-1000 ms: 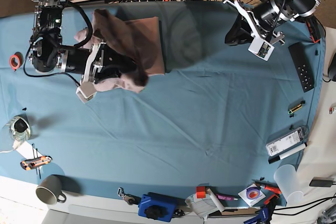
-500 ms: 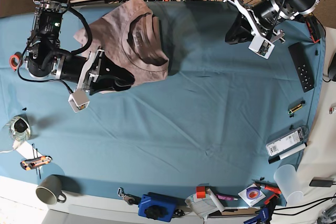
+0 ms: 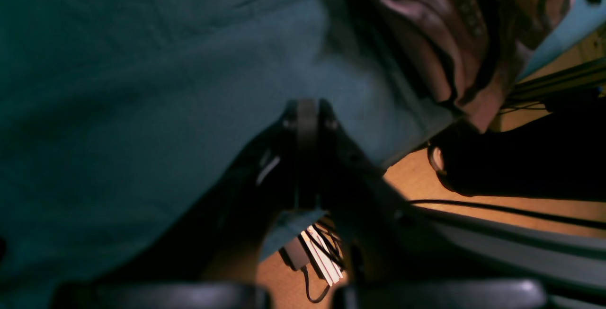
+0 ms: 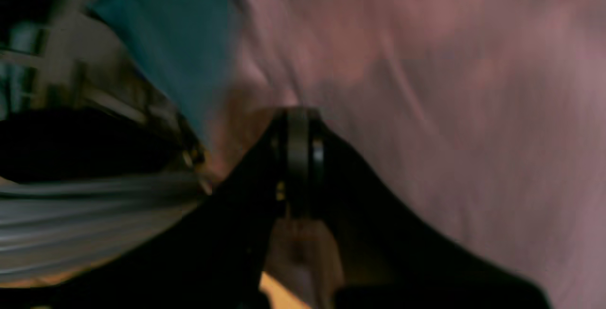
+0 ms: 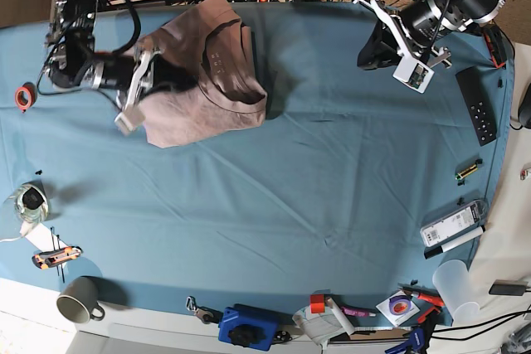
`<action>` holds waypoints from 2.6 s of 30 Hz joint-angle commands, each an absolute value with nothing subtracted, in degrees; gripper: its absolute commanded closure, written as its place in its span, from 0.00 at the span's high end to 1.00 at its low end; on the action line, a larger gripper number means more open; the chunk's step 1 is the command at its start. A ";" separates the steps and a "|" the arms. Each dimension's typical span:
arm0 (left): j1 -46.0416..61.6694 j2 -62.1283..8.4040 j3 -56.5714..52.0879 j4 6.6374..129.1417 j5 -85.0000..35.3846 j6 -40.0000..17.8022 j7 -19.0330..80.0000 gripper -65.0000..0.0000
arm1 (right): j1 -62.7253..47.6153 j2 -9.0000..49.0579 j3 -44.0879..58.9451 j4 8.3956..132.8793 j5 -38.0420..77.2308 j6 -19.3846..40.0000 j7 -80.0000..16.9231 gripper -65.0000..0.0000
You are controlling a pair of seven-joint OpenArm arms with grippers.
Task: Fold the T-shirt properly
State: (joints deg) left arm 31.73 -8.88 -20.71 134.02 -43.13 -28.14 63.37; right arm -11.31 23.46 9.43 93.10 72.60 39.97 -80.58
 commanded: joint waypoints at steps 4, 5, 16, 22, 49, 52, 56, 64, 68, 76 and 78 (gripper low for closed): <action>31.88 -9.06 -20.86 135.00 -44.18 -28.53 61.98 0.00 | -11.05 24.29 9.80 84.99 71.77 40.00 -80.00 0.00; 31.90 -9.06 -20.86 135.00 -44.18 -28.53 61.98 0.00 | -10.98 24.29 9.80 83.37 71.77 40.00 -80.00 0.00; 31.90 -9.06 -20.86 135.00 -44.16 -28.53 62.02 0.00 | -8.91 24.43 9.87 85.49 83.48 40.00 -80.00 0.00; 31.86 -9.08 -20.86 135.00 -41.06 -28.51 61.87 0.00 | -1.43 23.79 9.87 86.50 83.24 40.00 -80.00 0.00; 30.41 -10.66 -20.88 135.00 -19.07 -22.46 58.46 0.00 | 1.50 19.84 11.62 95.61 65.32 40.00 -80.00 0.00; 30.33 -10.70 -20.93 135.00 -16.84 -22.46 58.46 0.00 | -1.83 19.81 13.52 98.15 65.39 40.00 -80.00 0.00; 30.28 -11.05 -20.93 134.10 -15.81 -22.46 58.46 0.00 | -8.69 19.53 17.67 103.81 65.34 40.00 -80.00 0.00; 30.35 -16.08 -20.93 132.53 -14.31 -18.81 58.46 0.00 | -25.36 19.53 30.59 120.07 66.43 40.00 -80.00 0.00; 30.33 -17.32 -20.93 130.39 -14.31 -18.85 58.70 0.00 | -31.64 19.53 34.00 121.86 66.41 40.00 -80.00 0.00; 33.01 -17.32 -20.93 129.32 -14.28 -14.70 65.06 0.00 | -43.94 17.98 35.46 121.86 66.39 40.00 -80.00 0.00; 35.62 -17.30 -20.93 129.32 -14.11 -13.80 66.11 0.00 | -47.13 16.34 35.46 121.86 66.35 40.00 -80.00 0.00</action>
